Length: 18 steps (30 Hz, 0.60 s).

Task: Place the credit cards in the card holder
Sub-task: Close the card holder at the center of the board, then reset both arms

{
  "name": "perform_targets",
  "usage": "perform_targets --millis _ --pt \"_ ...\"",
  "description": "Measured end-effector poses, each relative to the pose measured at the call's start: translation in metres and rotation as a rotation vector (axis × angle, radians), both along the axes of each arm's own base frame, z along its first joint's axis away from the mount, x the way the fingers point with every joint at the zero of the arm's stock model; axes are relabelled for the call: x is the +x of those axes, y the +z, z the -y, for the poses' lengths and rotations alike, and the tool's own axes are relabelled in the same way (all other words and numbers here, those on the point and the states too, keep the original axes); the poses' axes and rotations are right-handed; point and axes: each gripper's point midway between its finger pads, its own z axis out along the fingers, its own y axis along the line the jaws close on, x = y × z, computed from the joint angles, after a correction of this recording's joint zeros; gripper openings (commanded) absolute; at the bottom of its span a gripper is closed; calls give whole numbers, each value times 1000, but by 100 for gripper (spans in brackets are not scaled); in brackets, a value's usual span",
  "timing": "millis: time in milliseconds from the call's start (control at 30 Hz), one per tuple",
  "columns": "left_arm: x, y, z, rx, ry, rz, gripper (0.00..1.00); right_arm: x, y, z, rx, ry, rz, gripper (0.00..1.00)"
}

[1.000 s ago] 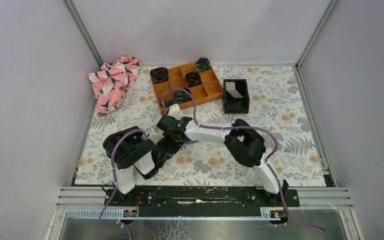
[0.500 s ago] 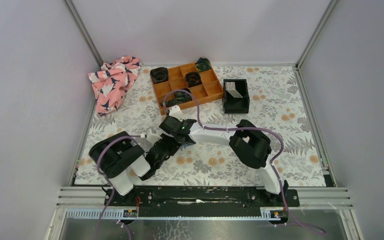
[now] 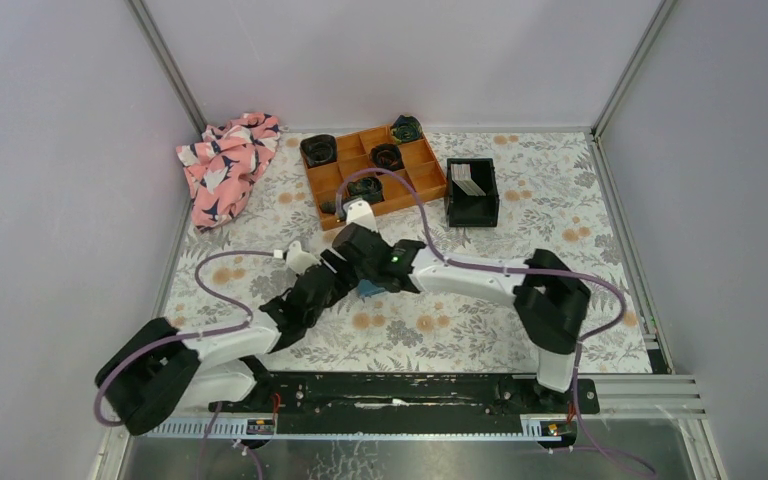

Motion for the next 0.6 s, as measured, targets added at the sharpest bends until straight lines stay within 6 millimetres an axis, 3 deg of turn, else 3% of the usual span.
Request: perform_targets --millis 100,233,300,400,533,600 --pt "2 20 -5 11 17 30 65 -1 29 15 53 -20 74 51" --pt "-4 45 -26 49 71 72 64 -3 57 57 110 -75 189 58" --pt "-6 53 -38 74 106 83 65 -3 61 82 112 -107 226 61" --pt "-9 64 -58 120 171 96 65 2 57 116 75 -167 242 82" --pt "-10 78 -82 196 254 107 67 2 53 154 15 -249 269 98" --pt "-9 84 -91 239 284 119 68 -1 53 173 -17 -296 286 99"
